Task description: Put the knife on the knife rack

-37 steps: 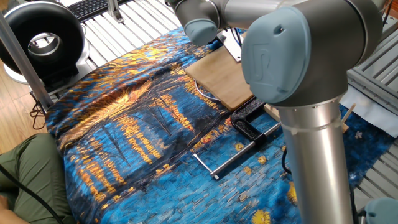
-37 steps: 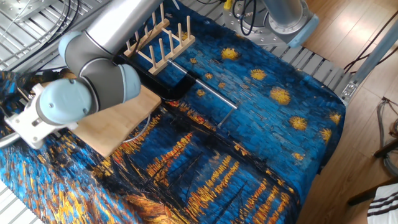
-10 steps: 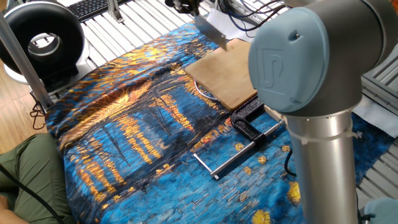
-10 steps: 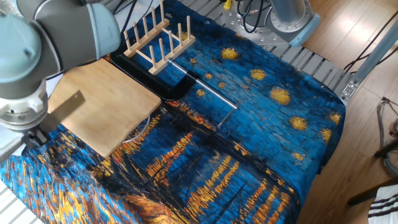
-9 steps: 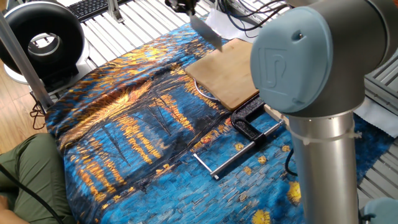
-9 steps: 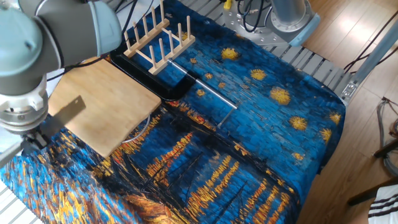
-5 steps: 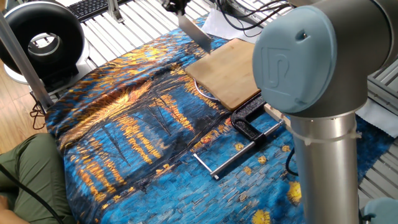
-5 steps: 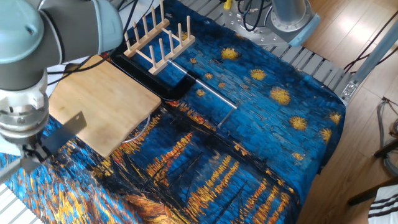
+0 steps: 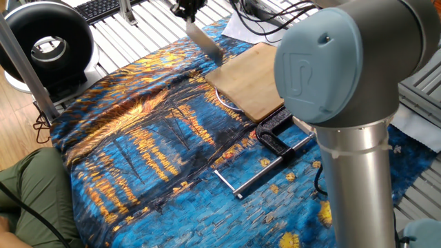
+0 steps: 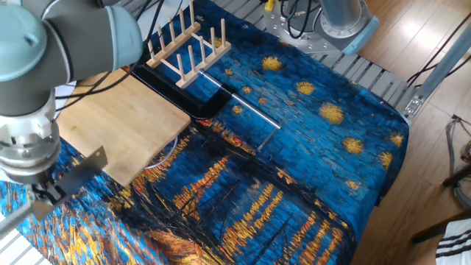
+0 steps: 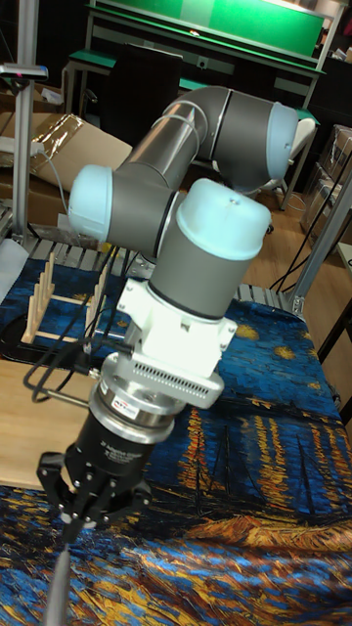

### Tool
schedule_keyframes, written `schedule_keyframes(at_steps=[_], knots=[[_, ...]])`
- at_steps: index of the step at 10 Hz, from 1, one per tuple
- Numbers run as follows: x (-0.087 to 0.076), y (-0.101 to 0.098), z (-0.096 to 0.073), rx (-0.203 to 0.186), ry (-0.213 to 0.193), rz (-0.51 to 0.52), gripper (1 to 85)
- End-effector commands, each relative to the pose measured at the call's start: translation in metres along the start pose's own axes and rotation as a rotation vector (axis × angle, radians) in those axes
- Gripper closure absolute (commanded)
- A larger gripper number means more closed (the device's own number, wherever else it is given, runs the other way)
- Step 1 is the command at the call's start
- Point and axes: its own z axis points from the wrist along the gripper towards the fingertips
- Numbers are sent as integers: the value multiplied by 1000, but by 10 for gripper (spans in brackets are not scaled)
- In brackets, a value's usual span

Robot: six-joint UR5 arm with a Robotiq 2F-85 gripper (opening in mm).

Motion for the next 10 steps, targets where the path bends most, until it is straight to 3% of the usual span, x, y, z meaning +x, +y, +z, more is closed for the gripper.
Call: schedule_keyframes(at_steps=[1,5,6,7,8,9,10], knots=[[1,15,7,-45,21,16,847],[4,12,11,-16,44,-8,847],[5,22,11,-26,54,10,843],[1,30,11,-11,58,9,763],[-3,38,13,39,55,-5,673],[-16,35,17,109,19,-43,623],[-28,35,25,173,-19,-84,507]])
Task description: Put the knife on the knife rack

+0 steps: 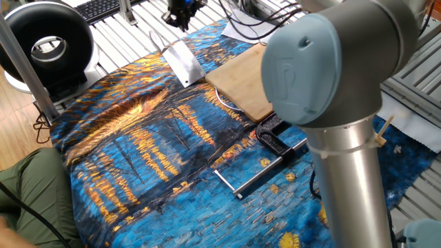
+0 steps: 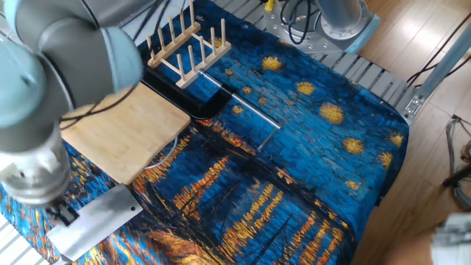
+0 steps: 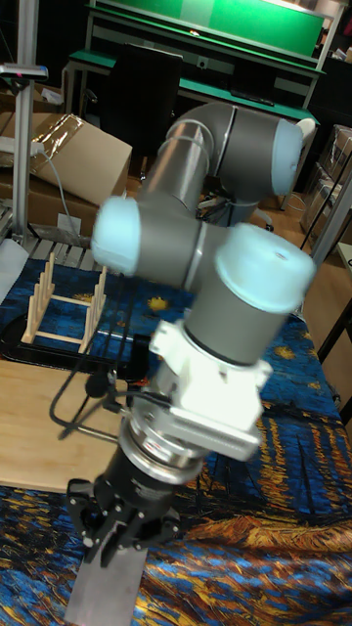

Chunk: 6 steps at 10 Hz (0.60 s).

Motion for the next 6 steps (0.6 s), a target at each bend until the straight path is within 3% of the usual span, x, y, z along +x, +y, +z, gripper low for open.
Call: schedule_keyframes(at_steps=[1,3,4,6], knots=[[-26,21,19,127,-56,-48,473],[-38,39,43,191,-60,-64,427],[-41,44,55,202,-71,-65,407],[-41,34,67,244,-69,-81,383]])
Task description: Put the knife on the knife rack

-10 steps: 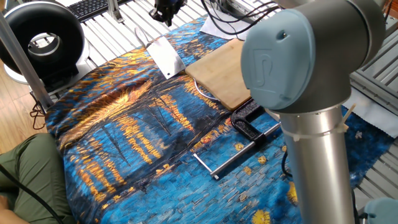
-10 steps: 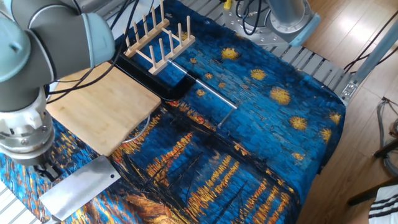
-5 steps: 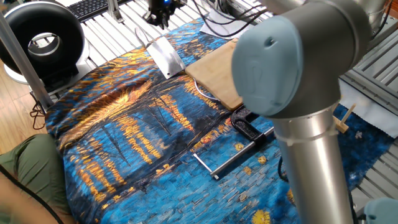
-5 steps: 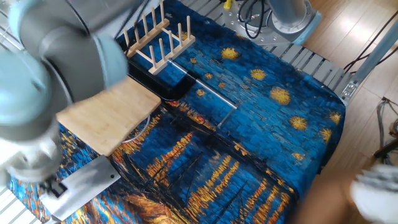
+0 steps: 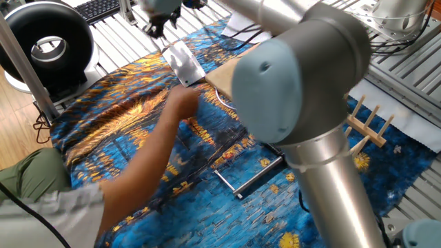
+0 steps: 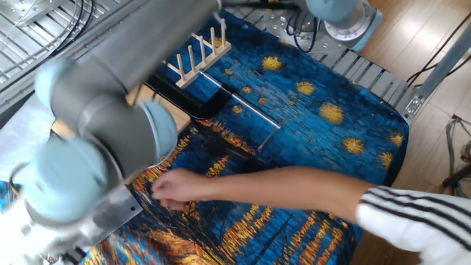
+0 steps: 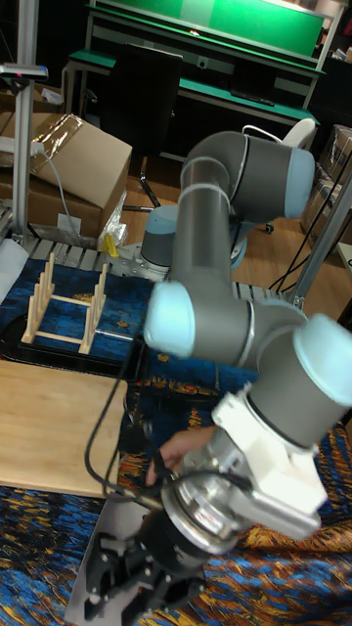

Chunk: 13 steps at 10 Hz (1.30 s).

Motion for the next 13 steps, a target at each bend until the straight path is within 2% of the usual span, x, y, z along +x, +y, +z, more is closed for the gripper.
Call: schedule_keyframes(at_steps=[1,2,3,6,7,8,10,13], knots=[[-6,6,20,60,-12,-4,377],[-9,8,21,45,-22,25,377],[-6,13,21,24,-13,46,363],[3,2,23,49,29,46,357],[5,3,23,47,38,58,350],[12,10,21,25,63,89,350],[21,16,14,23,87,117,350],[29,9,0,50,116,117,343]])
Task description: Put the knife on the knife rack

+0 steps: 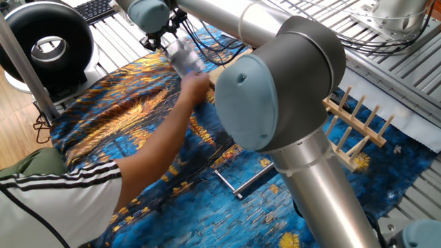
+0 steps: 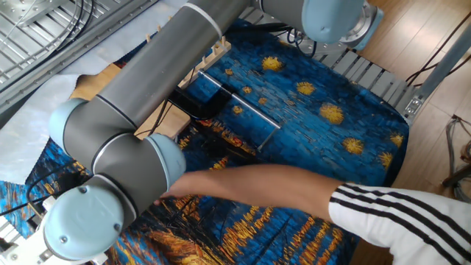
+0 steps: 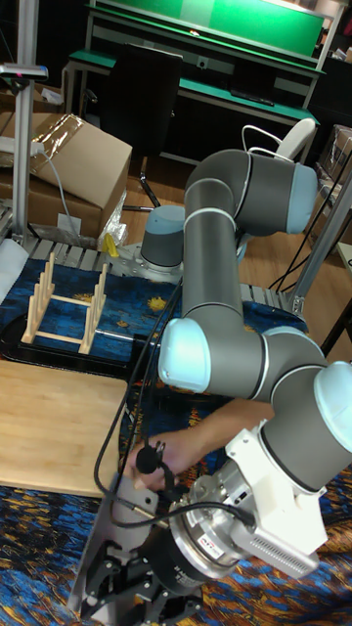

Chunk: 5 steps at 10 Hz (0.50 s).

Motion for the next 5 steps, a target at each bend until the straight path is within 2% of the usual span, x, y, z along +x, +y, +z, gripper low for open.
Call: schedule_keyframes(at_steps=[1,3,5], knots=[[12,-2,-16,-4,40,32,340],[19,-4,-17,13,54,39,340],[30,-18,-7,40,87,31,377]])
